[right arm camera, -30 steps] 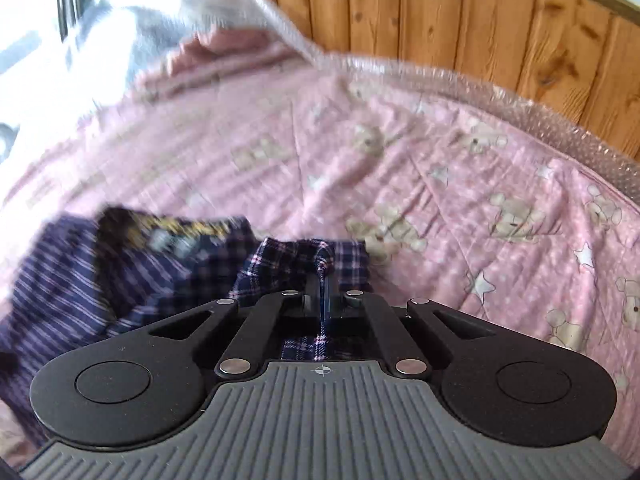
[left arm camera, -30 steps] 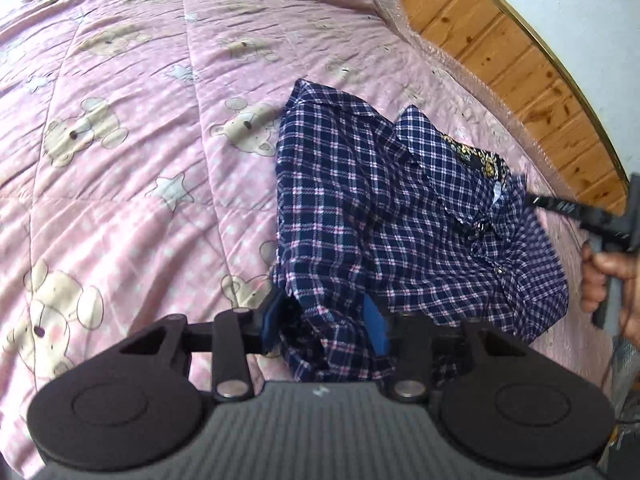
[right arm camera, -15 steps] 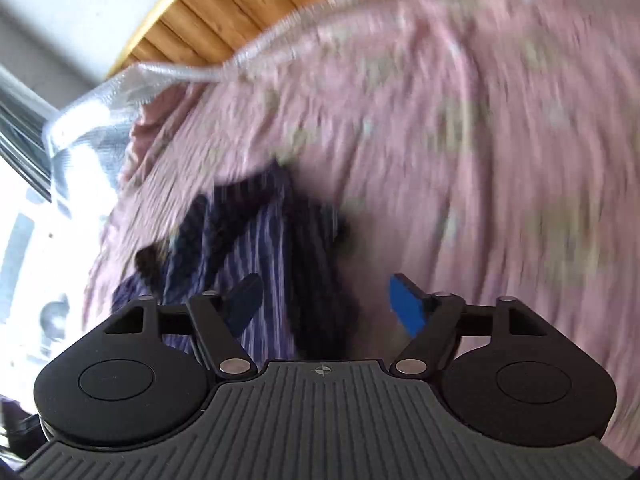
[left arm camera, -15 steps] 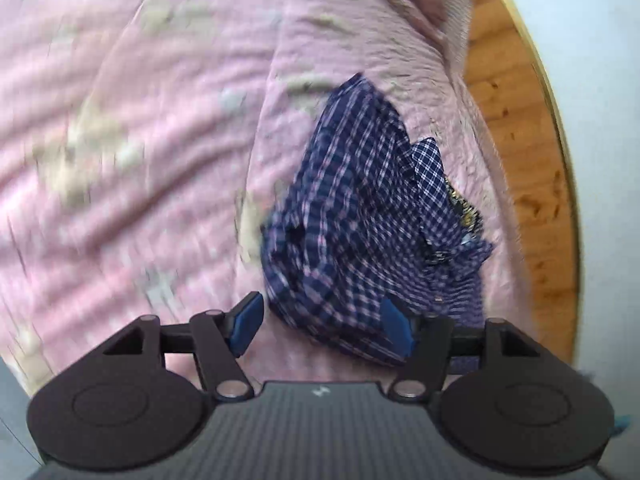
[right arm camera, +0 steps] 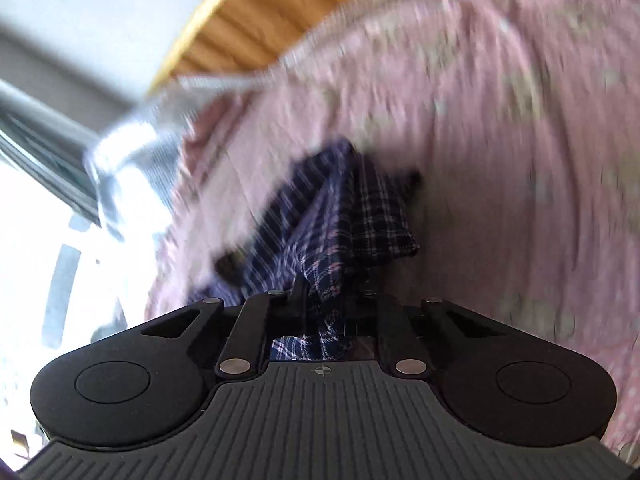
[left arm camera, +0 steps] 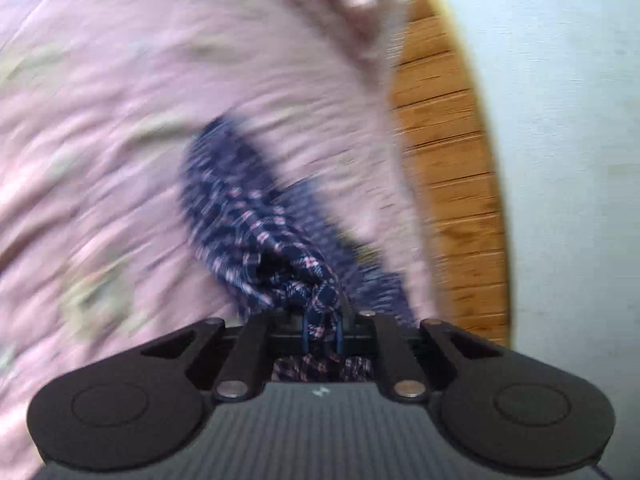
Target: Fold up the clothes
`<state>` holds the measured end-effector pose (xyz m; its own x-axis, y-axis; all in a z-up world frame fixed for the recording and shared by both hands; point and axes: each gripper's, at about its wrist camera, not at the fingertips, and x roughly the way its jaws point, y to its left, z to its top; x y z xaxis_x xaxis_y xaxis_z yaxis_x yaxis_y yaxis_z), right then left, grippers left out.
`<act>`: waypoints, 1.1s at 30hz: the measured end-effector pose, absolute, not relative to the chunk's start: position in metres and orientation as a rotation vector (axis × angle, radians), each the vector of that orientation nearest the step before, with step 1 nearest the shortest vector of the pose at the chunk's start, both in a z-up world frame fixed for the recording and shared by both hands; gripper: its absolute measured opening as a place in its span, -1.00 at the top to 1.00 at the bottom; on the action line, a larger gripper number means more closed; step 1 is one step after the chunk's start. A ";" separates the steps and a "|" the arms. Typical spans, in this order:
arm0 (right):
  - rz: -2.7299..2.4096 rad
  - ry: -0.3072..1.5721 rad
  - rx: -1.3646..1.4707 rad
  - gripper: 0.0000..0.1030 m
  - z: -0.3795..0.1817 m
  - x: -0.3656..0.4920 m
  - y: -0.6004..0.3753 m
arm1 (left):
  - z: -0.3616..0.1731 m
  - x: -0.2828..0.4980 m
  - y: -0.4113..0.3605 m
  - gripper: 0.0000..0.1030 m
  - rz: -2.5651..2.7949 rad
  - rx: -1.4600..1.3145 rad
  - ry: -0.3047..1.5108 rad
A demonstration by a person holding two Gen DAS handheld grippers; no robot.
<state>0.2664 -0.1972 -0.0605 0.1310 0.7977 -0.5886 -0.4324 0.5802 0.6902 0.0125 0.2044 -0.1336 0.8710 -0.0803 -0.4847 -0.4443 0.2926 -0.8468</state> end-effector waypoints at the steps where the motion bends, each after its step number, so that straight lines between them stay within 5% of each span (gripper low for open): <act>1: 0.919 1.071 0.417 0.82 -0.042 0.271 -0.201 | -0.113 0.029 0.211 0.80 0.209 -1.229 0.465; 7: 0.844 0.845 0.487 0.83 0.059 0.281 -0.244 | -0.026 0.105 0.235 0.80 -0.016 -1.047 0.446; 10: 0.801 0.817 0.452 0.82 0.072 0.250 -0.271 | -0.048 0.113 0.232 0.78 -0.026 -1.036 0.565; 13: 0.734 0.868 0.366 0.74 0.028 0.210 -0.273 | -0.129 0.108 0.233 0.68 0.103 -1.035 0.773; 14: 0.693 0.914 0.329 0.55 -0.002 0.200 -0.268 | -0.160 0.104 0.235 0.50 0.166 -1.035 0.855; 16: 0.596 1.052 0.210 0.07 -0.070 0.188 -0.259 | -0.222 0.094 0.238 0.47 0.304 -1.030 1.024; 17: 0.535 1.128 0.142 0.33 -0.103 0.184 -0.257 | -0.234 0.085 0.238 0.45 0.312 -1.039 1.010; 19: 0.454 1.162 0.174 0.61 -0.123 0.180 -0.280 | -0.226 0.072 0.237 0.40 0.304 -1.021 0.968; 21: 0.442 1.125 0.209 0.40 -0.115 0.181 -0.296 | -0.206 0.066 0.235 0.39 0.267 -0.913 0.923; 29: 0.540 0.929 0.142 0.40 -0.073 0.219 -0.274 | -0.173 0.139 0.212 0.18 0.051 -0.507 0.846; 33: 0.525 0.884 -0.041 -0.12 -0.080 0.254 -0.224 | -0.186 0.189 0.207 0.05 0.058 -0.339 0.863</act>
